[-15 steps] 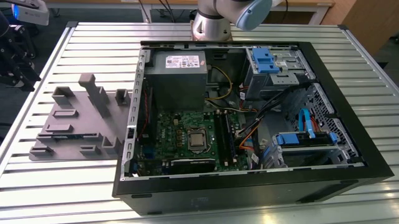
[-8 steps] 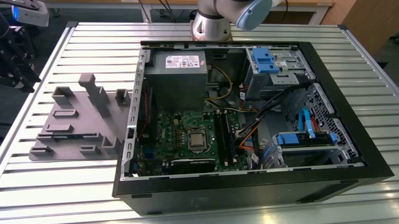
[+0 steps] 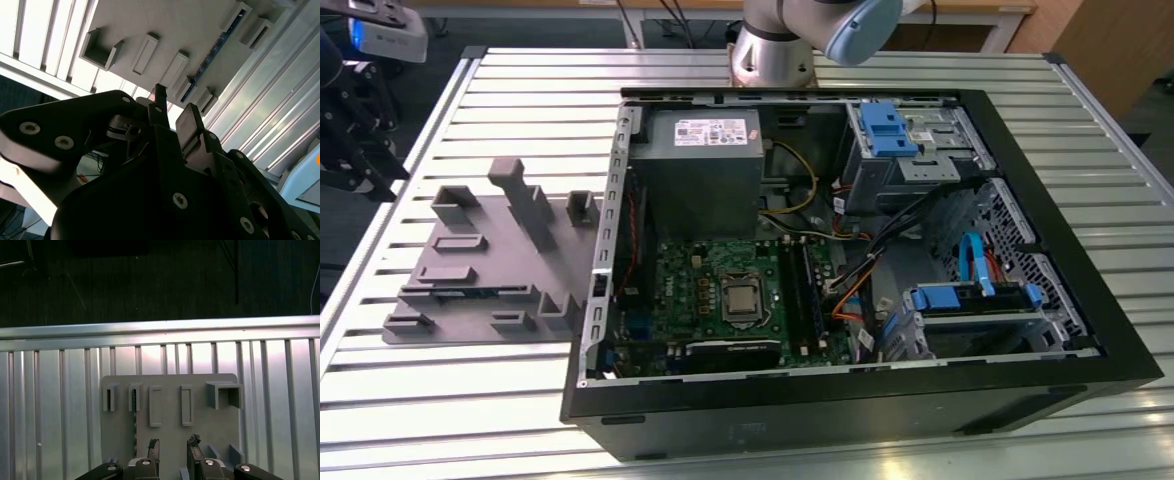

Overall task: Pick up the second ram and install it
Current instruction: 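Pick up the second ram and move it above second insertion slot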

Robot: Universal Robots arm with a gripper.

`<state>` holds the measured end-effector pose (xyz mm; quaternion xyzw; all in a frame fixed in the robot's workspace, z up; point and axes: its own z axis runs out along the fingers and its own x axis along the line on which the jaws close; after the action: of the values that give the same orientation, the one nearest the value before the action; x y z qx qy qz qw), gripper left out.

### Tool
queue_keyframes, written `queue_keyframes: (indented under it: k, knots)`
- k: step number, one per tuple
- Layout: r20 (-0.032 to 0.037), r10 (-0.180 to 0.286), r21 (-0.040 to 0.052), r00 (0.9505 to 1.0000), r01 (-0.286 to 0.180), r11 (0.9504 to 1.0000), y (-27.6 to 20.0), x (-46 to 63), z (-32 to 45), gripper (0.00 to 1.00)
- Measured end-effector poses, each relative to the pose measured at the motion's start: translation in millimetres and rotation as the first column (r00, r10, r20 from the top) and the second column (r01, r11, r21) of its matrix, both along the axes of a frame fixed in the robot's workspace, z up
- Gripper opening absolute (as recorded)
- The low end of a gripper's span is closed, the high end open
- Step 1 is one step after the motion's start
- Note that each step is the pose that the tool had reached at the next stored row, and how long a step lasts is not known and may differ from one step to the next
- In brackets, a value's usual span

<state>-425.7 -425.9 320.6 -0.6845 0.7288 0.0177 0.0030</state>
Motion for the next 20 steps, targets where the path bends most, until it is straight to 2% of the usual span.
queue_keyframes:
  k: [20]
  knots:
    - [0.0, -0.001, -0.0001, 1.0, 0.001, 1.0, -6.0, 0.0, -7.7, 0.35]
